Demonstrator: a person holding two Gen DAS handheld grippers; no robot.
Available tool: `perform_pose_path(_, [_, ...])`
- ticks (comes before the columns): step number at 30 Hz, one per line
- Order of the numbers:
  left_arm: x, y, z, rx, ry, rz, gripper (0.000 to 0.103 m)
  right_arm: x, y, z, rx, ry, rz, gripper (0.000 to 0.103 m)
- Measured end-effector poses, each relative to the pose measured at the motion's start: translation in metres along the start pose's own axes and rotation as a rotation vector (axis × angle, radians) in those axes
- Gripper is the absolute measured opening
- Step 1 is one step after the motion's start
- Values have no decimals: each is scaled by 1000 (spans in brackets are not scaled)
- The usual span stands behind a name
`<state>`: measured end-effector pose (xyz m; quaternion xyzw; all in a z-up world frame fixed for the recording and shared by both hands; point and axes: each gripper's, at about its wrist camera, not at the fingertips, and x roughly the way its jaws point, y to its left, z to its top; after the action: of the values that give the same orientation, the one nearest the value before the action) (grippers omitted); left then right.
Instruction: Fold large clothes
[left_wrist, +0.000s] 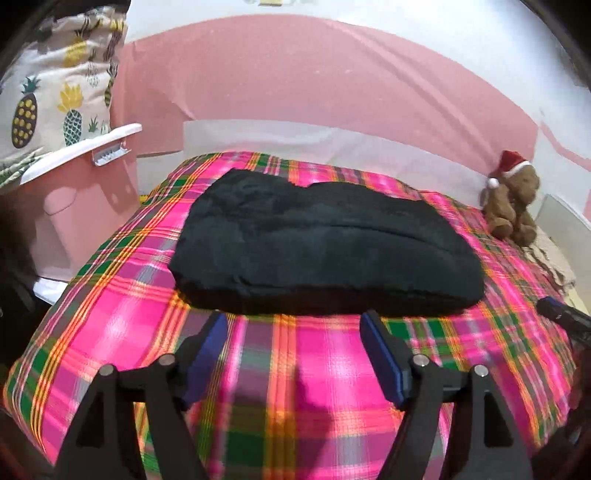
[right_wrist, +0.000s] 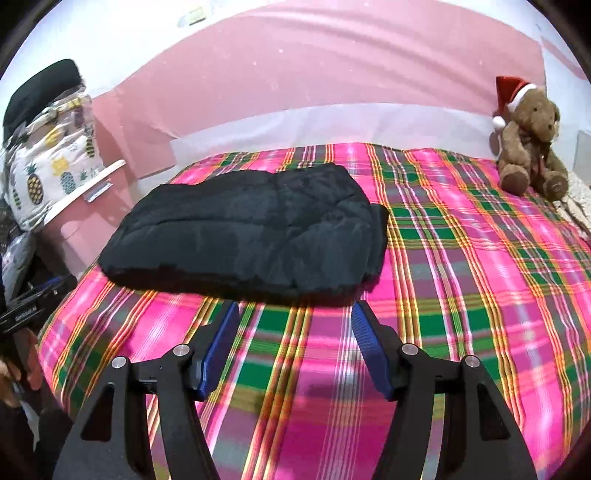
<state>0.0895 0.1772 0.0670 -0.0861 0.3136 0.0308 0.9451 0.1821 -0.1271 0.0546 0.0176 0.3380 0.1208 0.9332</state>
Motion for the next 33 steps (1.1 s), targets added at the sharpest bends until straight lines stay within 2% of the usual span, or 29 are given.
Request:
perform_pose_path(8, [-55, -33, -40, -8, 0, -18, 89, -51, 21, -51, -2, 12, -27, 63])
perform_pose_path(14, [-69, -40, -63, -8, 38, 31, 93, -75, 34, -71, -53, 15, -53, 63])
perform_pose_path(24, [-56, -43, -70, 6, 78, 89, 95, -73, 37, -78, -66, 29, -60, 64])
perform_pose_path(33, [-44, -41, -74, -2, 103, 96, 95, -60, 39, -79, -80, 61, -68, 64])
